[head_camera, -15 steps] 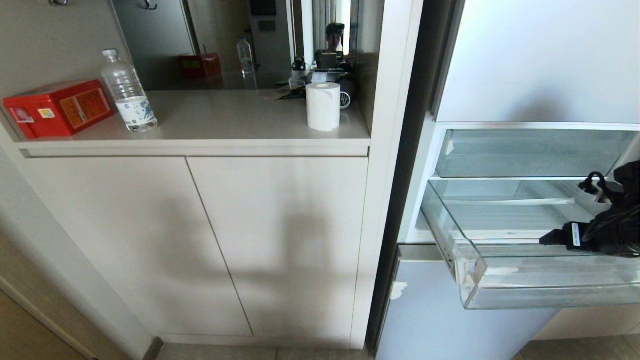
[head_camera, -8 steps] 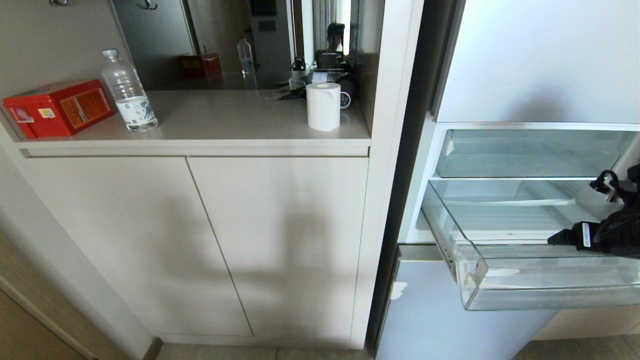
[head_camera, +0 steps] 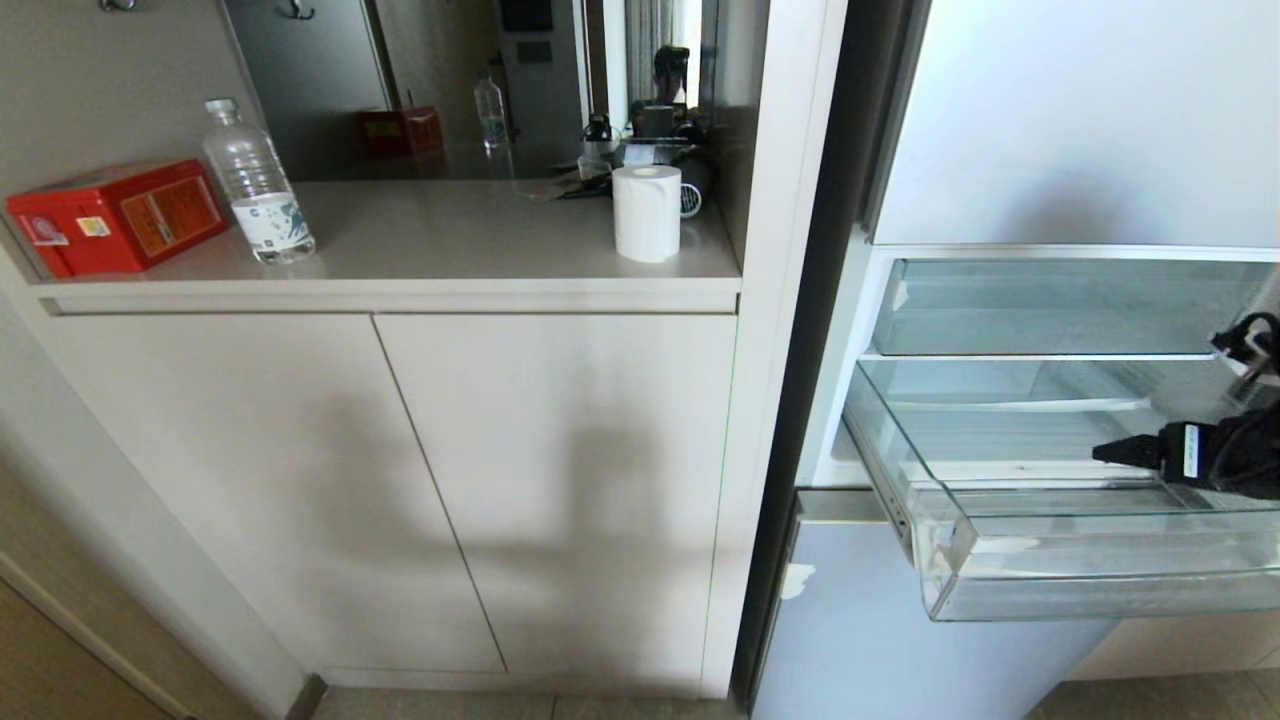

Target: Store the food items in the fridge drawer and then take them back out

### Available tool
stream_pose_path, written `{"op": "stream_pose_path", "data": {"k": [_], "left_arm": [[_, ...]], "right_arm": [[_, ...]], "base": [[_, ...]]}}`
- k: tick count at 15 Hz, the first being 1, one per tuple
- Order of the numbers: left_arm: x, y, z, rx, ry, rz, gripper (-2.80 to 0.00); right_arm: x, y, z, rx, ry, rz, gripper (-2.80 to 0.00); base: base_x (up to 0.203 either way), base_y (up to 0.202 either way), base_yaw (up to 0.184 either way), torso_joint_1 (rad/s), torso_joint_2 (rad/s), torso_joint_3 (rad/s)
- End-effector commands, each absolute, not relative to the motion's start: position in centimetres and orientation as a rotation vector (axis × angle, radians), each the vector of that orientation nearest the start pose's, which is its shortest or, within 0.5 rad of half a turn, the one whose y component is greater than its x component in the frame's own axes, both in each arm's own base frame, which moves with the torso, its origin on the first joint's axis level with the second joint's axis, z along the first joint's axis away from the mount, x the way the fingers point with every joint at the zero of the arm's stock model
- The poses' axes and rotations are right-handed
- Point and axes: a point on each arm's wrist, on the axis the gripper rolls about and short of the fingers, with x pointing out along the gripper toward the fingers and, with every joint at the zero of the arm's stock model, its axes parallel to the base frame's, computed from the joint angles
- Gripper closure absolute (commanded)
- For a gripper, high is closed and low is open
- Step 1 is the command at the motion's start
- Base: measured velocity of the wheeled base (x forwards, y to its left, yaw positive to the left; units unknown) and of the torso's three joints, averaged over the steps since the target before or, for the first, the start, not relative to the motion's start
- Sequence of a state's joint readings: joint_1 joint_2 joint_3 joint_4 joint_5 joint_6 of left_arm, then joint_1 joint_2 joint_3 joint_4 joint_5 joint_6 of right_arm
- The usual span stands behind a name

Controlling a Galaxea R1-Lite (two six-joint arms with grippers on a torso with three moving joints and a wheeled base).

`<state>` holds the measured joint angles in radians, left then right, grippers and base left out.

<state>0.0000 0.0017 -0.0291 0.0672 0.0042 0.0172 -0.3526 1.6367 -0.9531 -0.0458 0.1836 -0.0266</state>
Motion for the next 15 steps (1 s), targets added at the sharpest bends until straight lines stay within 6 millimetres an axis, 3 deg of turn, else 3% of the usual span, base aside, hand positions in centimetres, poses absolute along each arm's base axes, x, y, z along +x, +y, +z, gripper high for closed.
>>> {"op": "stream_pose_path", "data": {"k": [1,6,10,13,15], "left_arm": [[-2.5,0.0,7.7,0.019,0.041,0.004,0.0],[-2.5,0.0,7.7,0.018,0.041,0.004,0.0],[-2.5,0.0,7.7,0.018,0.041,0.003,0.0],[-2.5,0.0,7.7,0.017,0.041,0.004,0.0],[-2.5,0.0,7.7,0.017,0.041,0.004,0.0]], "right_arm": [[23.7,-8.3,21.2,0.126,0.497,-0.161,-2.8],[16.6,-4.3,22.2,0.11,0.346,-0.109,-2.8],[8.8,-1.0,21.9,0.051,0.16,-0.037,-2.8],[4.1,-0.3,19.2,0.019,0.068,-0.084,-2.8],[2.4,-0.2,15.1,-0.015,0.1,-0.094,-2.8]], "base": [[0.0,0.0,0.0,0.0,0.0,0.0],[0.0,0.0,0.0,0.0,0.0,0.0],[0.0,0.0,0.0,0.0,0.0,0.0],[0.0,0.0,0.0,0.0,0.0,0.0],[0.0,0.0,0.0,0.0,0.0,0.0]]}}
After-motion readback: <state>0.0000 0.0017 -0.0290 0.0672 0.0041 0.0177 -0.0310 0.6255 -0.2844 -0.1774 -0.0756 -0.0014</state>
